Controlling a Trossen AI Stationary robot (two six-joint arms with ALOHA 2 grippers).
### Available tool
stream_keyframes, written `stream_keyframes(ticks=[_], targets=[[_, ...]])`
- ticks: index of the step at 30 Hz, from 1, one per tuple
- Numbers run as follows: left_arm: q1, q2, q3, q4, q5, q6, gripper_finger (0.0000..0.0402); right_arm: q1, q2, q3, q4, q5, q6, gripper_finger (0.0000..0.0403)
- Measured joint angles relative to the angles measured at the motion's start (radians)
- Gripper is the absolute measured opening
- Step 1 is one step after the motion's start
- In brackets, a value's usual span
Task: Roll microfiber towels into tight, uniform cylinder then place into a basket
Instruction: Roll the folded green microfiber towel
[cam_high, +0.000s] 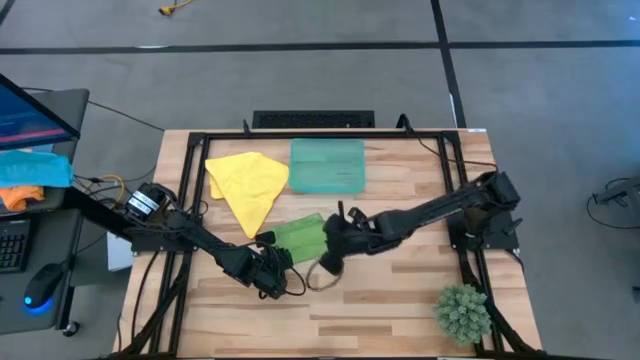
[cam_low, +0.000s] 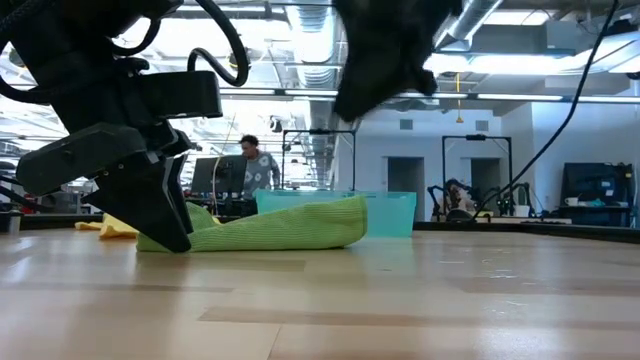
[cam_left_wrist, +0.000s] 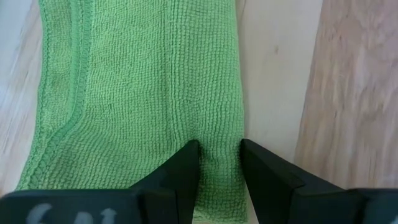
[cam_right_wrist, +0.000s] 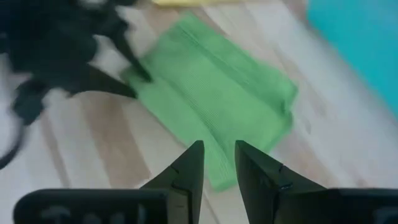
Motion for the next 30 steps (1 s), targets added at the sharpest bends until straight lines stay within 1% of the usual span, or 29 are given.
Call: stream_keyframes(ticks=[4,9,12,14,16,18,20,25,30], targets=[[-0.001,0.000,0.000,0.001,0.000,-0.001,0.0116,0.067,0.019,-0.001,0.061,0.048,-0.196,0.0113],[-0.002,0.000,0.000,0.001,0.001,-0.008,0.0116,0.115,0.122,-0.003,0.154,0.047,-0.437,0.0113],[-0.003,0.001,-0.001,0.001,0.000,-0.013,0.0115,0.122,0.172,-0.002,0.178,0.047,-0.528,0.0113],[-0.003,0.001,-0.001,0.002,0.001,-0.014,0.0116,0.115,0.206,0.001,0.203,0.049,-0.539,0.0110],[-0.003,0.001,-0.001,0.002,0.000,-0.014,0.0116,0.104,0.224,-0.004,0.182,0.048,-0.531,0.0102],[-0.003,0.001,-0.001,0.002,0.001,-0.014,0.0116,0.087,0.241,0.000,0.199,0.047,-0.514,0.0092],[-0.003,0.001,-0.001,0.002,0.000,-0.015,0.0116,0.069,0.246,-0.002,0.180,0.047,-0.498,0.0079],[-0.003,0.001,-0.001,0.001,0.001,-0.025,0.0116,0.020,0.246,-0.002,0.136,0.047,-0.394,0.0048],[-0.003,0.001,-0.001,0.000,0.001,-0.026,0.0116,-0.021,0.246,-0.001,0.115,0.046,-0.324,0.0020]])
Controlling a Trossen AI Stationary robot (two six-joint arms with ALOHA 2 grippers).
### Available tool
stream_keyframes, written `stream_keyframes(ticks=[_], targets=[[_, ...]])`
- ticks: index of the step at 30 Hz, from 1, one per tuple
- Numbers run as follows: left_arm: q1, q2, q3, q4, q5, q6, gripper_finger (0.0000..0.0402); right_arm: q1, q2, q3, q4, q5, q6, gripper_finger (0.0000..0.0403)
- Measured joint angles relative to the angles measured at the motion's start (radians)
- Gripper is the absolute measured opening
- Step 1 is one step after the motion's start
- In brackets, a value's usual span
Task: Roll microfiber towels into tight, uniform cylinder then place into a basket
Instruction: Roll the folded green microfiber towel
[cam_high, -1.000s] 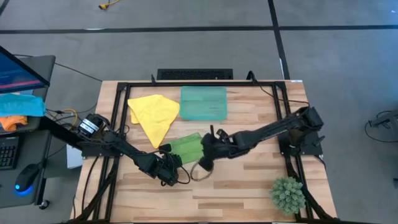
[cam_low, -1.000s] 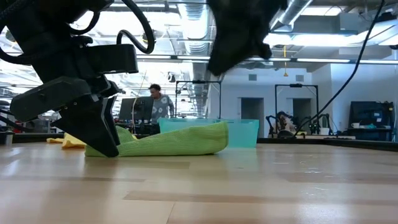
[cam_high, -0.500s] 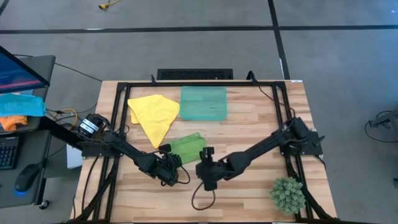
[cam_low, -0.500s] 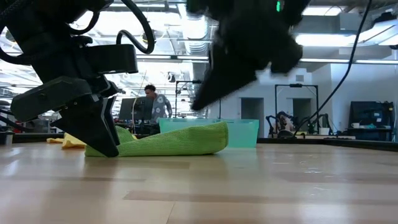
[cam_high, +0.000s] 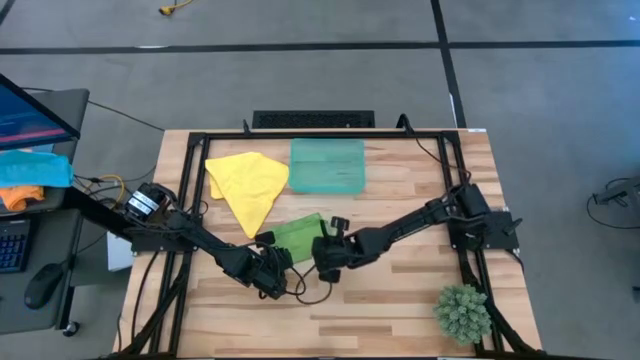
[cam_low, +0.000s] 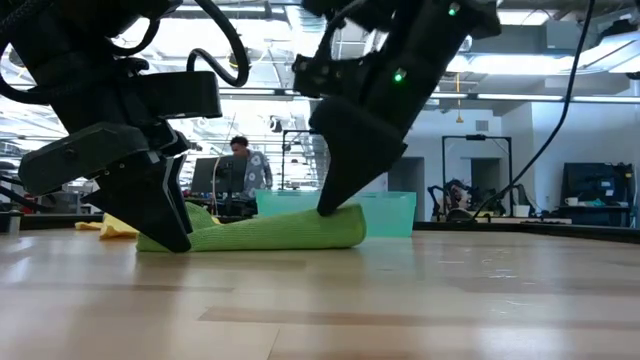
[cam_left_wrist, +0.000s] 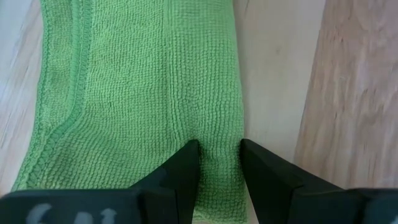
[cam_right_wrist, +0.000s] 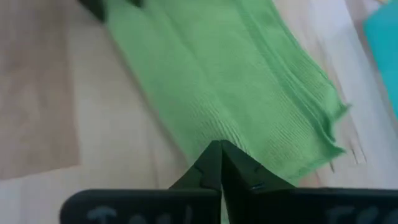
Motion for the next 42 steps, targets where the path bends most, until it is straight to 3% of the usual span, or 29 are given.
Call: stream_keyframes(ticks=[5,17,26,42], targets=[[0.000,0.000,0.000,-0.001,-0.001,0.001,0.0116,-0.026,0.038,-0.003,-0.012,-0.014,0.061,0.0007],[-0.027,0.000,0.001,-0.030,-0.016,0.011,0.0116,-0.019,0.079,0.007,-0.030,-0.064,0.143,0.0016],[-0.076,-0.001,0.001,-0.074,-0.013,0.011,0.0116,0.036,0.083,0.056,-0.041,-0.262,0.288,0.0019],[-0.086,-0.002,0.002,-0.099,0.009,0.030,0.0116,0.079,0.085,0.081,-0.090,-0.294,0.358,0.0019]])
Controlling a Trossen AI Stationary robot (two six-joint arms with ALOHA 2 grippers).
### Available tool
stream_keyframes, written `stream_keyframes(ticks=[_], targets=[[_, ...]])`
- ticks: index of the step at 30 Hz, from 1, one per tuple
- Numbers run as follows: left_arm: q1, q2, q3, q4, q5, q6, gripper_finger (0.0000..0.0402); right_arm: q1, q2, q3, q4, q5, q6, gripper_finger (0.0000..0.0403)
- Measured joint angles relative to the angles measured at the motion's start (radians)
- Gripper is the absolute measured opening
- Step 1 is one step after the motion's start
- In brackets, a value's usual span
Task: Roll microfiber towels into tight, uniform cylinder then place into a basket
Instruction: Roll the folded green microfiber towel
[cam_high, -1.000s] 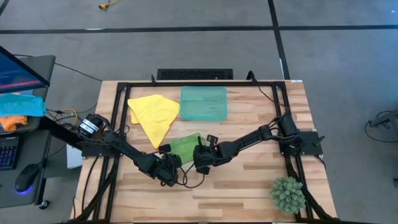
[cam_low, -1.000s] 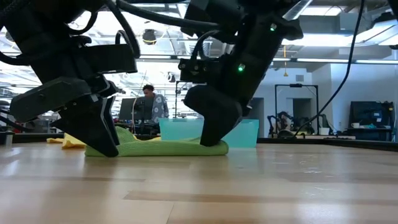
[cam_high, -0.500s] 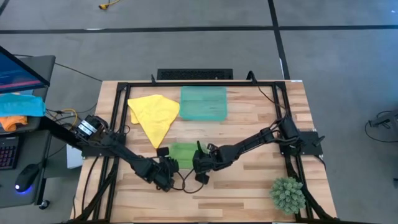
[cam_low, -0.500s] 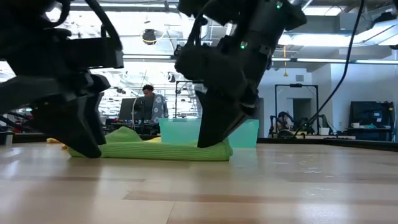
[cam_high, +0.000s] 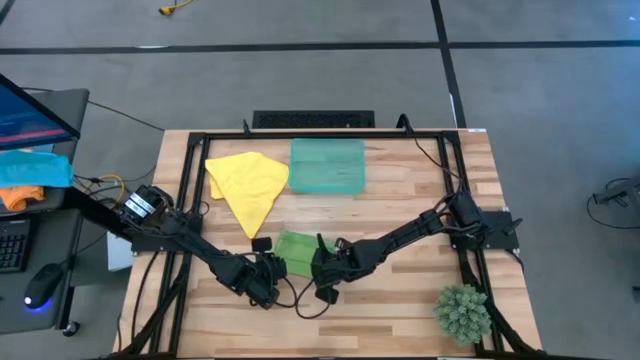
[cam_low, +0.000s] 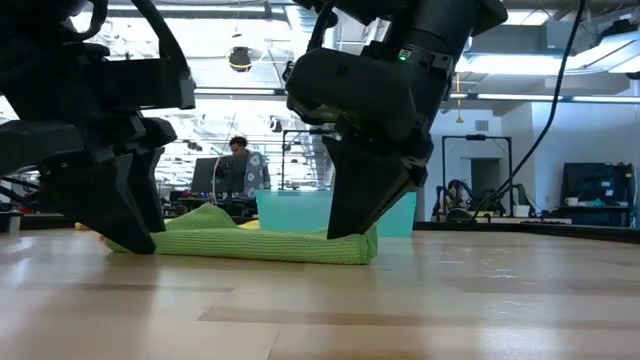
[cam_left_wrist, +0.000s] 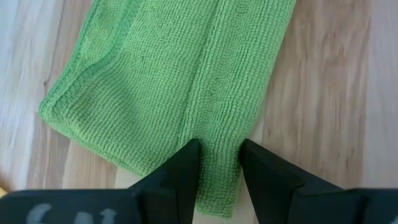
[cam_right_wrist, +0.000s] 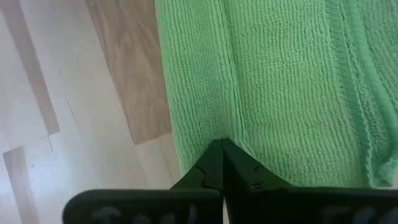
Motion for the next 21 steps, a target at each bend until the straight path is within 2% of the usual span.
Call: stream_keyframes(ticks=[12,17,21], targets=[[0.000,-0.001,0.000,0.010,0.010,-0.005,0.0116,0.021,-0.006,0.001,-0.055,-0.010,0.004,0.0021],[0.000,-0.001,0.000,0.012,0.015,-0.043,0.0116,0.030,-0.024,-0.004,-0.165,-0.034,0.003,0.0026],[0.000,-0.001,0.002,0.014,0.016,-0.099,0.0116,0.043,-0.035,-0.005,-0.200,-0.003,0.003,0.0026]])
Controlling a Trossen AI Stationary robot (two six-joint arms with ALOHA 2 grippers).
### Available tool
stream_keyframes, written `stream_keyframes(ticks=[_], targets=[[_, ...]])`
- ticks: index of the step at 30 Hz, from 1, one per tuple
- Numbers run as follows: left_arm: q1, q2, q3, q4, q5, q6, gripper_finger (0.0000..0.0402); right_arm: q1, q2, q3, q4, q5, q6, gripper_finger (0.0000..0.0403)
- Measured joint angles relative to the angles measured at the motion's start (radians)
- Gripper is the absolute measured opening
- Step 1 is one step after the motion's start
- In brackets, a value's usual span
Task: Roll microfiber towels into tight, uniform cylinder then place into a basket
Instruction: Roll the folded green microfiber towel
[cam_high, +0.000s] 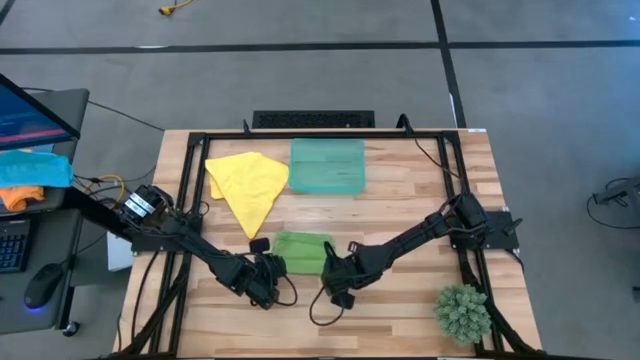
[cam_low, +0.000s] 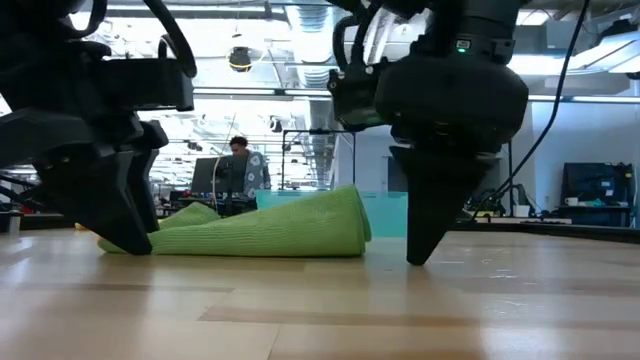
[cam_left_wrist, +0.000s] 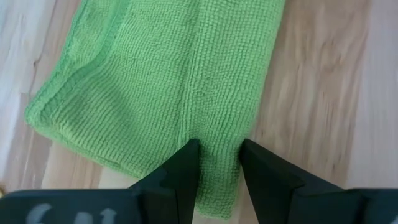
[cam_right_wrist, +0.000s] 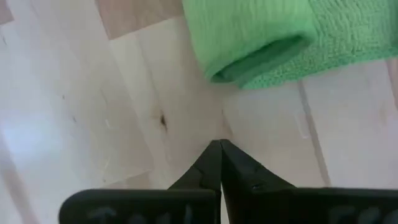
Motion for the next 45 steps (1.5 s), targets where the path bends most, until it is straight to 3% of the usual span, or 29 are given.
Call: stream_keyframes(ticks=[6,12,21,30,37,45], targets=[[0.000,0.002,0.018,-0.003,0.009,-0.017,0.0116,0.044,-0.057,-0.003,-0.049,0.128,-0.054,0.0025],[-0.001,0.002,0.024,0.001,0.017,-0.014,0.0116,0.111,-0.103,0.000,0.094,0.347,-0.297,0.0024],[-0.001,0.002,0.025,0.002,0.017,-0.014,0.0116,0.110,-0.102,0.001,0.142,0.247,-0.579,0.0064],[-0.001,0.002,0.025,0.003,0.017,-0.026,0.0116,0.101,-0.102,0.001,0.224,0.242,-0.811,0.0160],[-0.001,0.002,0.026,0.006,0.021,-0.040,0.0116,0.070,-0.090,0.004,0.222,0.242,-0.841,0.0228],[-0.001,0.002,0.026,0.005,0.022,-0.040,0.0116,0.038,-0.017,-0.004,0.178,0.265,-0.867,0.0228]])
